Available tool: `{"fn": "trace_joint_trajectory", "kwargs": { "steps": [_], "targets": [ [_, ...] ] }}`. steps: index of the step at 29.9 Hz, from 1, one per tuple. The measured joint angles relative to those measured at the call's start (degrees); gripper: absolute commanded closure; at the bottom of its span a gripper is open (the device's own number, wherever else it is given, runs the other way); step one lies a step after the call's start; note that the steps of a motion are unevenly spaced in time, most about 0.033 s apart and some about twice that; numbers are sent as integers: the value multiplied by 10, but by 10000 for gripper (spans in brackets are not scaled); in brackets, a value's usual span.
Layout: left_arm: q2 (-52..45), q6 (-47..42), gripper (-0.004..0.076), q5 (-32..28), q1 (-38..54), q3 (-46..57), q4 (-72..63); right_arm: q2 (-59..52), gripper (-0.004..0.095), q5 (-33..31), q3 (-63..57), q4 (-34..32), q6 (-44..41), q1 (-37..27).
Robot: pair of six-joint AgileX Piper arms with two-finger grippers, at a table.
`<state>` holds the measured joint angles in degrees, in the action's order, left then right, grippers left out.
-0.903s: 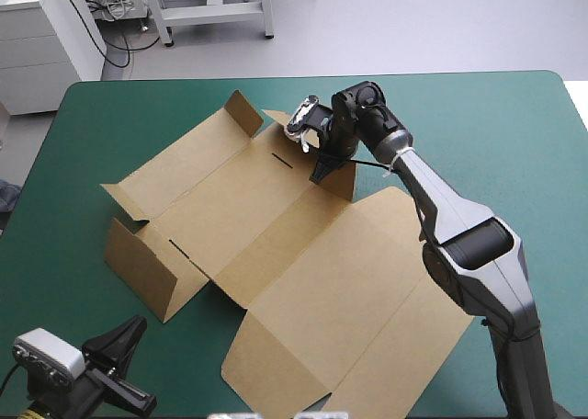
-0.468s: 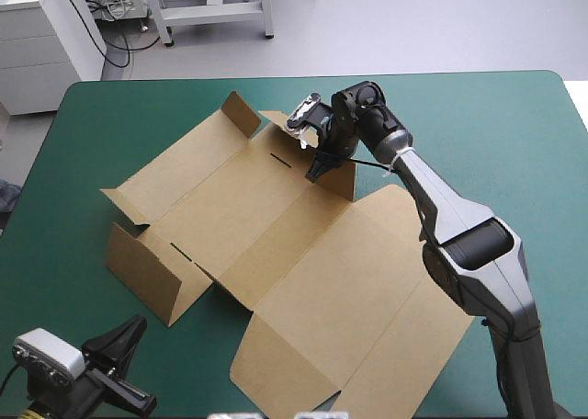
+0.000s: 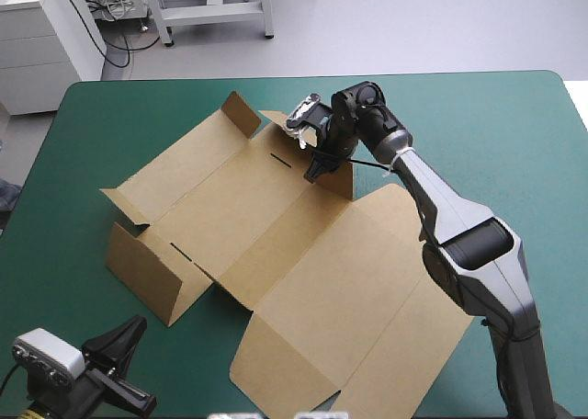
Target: Fold the box
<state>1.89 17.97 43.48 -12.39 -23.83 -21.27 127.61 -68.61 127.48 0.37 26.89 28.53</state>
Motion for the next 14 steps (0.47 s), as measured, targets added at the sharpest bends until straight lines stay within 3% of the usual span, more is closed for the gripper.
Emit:
{"fn": "trace_joint_trajectory", "kwargs": {
  "steps": [14],
  "targets": [
    [0, 0, 731, 0, 0, 0, 0, -59, 500, 0, 0, -4, -9, 0]
  ]
}}
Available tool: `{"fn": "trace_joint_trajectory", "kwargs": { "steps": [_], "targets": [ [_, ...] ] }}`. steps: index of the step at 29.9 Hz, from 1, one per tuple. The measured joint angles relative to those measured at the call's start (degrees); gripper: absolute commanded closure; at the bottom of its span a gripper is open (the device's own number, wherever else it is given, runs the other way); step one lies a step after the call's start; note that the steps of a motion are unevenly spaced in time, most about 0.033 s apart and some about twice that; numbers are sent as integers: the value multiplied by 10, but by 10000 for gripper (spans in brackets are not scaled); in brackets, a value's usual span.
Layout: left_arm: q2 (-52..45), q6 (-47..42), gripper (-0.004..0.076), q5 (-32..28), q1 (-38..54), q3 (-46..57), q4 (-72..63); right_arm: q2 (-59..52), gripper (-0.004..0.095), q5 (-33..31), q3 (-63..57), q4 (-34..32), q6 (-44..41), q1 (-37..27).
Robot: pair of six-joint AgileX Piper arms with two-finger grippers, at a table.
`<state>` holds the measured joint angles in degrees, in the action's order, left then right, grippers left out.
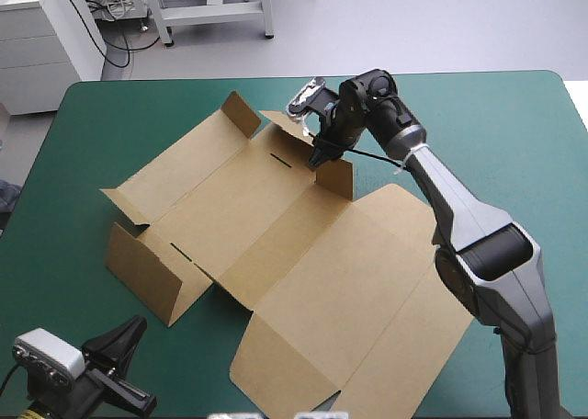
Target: Fold the box
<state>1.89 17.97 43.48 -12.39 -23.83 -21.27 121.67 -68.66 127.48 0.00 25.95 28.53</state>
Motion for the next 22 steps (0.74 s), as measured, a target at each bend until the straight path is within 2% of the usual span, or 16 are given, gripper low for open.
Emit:
{"fn": "trace_joint_trajectory", "kwargs": {
  "steps": [9, 13, 22],
  "targets": [
    [0, 0, 731, 0, 0, 0, 0, -76, 467, -5, 1, 0, 2, 0],
    [0, 0, 731, 0, 0, 0, 0, -77, 434, -6, 1, 0, 2, 0],
    [0, 0, 731, 0, 0, 0, 0, -45, 432, -6, 1, 0, 2, 0]
  ]
}}
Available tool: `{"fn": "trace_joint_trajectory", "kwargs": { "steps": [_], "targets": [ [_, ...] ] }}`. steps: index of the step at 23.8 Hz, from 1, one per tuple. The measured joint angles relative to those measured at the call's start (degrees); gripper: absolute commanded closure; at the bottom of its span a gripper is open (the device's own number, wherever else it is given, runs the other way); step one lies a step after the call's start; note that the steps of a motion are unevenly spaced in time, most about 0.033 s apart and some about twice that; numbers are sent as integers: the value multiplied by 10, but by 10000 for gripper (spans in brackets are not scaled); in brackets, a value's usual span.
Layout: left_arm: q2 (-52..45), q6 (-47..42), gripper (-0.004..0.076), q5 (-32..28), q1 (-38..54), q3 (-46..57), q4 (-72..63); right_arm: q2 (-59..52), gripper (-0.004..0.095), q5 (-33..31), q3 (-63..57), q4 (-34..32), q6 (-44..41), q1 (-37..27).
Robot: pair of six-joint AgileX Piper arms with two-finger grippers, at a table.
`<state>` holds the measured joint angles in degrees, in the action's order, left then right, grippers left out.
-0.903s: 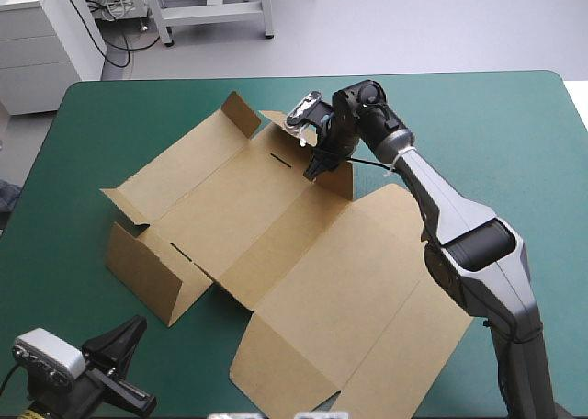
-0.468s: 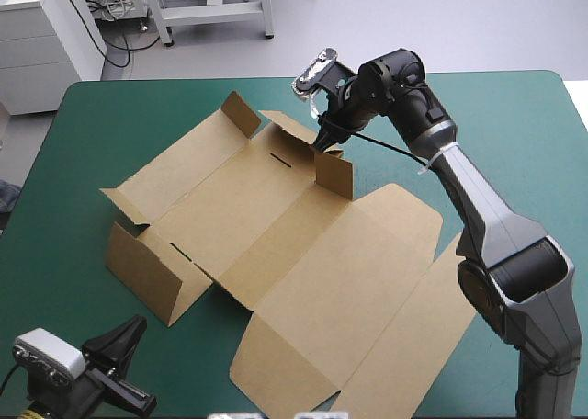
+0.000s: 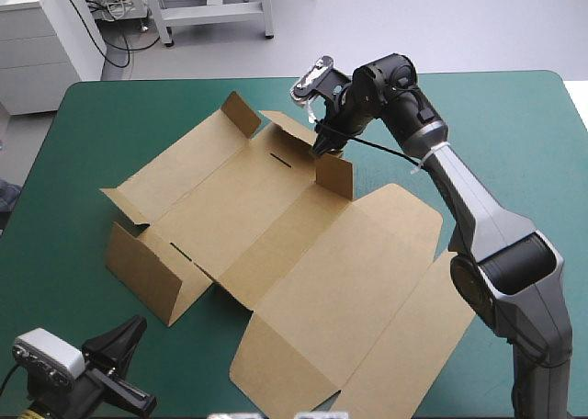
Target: Fold the box
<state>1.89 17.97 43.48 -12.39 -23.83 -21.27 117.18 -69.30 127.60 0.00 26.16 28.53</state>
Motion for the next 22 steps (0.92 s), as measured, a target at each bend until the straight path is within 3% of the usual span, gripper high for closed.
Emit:
{"fn": "trace_joint_trajectory", "kwargs": {
  "steps": [14, 22],
  "targets": [
    [0, 0, 731, 0, 0, 0, 0, 67, 436, 4, -51, -11, 7, 0],
    [0, 0, 731, 0, 0, 0, 4, 84, 541, 9, -61, -17, 24, -1]
  ]
}}
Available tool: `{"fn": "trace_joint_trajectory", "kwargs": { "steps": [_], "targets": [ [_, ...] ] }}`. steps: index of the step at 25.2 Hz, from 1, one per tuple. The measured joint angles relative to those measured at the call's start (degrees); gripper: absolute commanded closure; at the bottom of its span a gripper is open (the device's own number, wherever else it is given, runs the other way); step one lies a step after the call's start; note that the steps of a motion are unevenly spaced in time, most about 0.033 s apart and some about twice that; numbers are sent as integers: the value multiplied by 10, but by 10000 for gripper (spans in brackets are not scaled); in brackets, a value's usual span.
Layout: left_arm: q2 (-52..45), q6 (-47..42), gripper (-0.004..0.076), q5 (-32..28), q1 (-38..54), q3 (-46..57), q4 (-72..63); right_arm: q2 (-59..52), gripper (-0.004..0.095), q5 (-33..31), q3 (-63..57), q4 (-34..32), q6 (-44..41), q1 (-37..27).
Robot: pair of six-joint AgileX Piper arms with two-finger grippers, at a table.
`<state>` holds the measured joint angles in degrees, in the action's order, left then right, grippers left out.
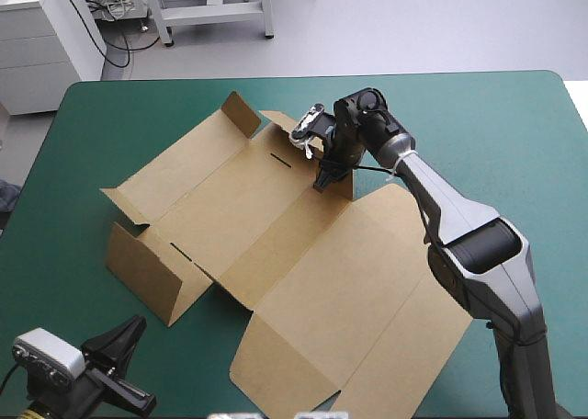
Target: Fold the box
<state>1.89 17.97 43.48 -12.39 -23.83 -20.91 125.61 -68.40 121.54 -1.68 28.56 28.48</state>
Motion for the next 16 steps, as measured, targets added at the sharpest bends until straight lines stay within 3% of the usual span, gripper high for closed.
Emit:
{"fn": "trace_joint_trajectory", "kwargs": {
  "steps": [2, 4, 9, 16],
  "targets": [
    [0, 0, 732, 0, 0, 0, 1, 6, 683, 0, 0, 0, 1, 0],
    [0, 0, 731, 0, 0, 0, 1, 7, 909, 0, 0, -1, 3, 0],
    [0, 0, 731, 0, 0, 0, 5, 8, 930, 0, 0, -17, 32, 1],
    [0, 0, 732, 0, 0, 0, 6, 8, 928, 4, 0, -43, 145, 1]
  ]
}}
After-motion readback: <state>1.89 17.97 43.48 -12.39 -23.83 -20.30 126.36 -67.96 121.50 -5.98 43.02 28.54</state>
